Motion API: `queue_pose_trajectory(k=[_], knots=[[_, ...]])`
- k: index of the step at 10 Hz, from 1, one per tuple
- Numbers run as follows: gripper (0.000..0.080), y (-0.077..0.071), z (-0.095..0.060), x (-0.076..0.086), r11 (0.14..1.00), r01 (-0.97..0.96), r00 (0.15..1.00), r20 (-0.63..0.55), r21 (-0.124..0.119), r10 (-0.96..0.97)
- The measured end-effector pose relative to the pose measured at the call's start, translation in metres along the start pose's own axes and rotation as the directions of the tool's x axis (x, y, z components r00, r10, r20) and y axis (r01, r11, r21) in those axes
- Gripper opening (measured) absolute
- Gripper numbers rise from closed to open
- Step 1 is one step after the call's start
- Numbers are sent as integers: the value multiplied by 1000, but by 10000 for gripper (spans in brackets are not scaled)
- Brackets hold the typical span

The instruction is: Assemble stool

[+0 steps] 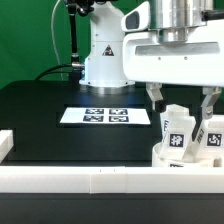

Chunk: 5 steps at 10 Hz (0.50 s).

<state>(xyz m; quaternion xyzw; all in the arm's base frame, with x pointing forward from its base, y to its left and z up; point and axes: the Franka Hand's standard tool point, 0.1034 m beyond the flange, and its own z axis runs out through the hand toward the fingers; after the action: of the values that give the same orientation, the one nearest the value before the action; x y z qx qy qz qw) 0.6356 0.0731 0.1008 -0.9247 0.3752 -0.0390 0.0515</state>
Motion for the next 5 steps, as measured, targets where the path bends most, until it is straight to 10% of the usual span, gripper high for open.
queue_pose_trajectory(k=[5], knots=[[649,-3,-1,-1,943,332,943,-7,2,-332]])
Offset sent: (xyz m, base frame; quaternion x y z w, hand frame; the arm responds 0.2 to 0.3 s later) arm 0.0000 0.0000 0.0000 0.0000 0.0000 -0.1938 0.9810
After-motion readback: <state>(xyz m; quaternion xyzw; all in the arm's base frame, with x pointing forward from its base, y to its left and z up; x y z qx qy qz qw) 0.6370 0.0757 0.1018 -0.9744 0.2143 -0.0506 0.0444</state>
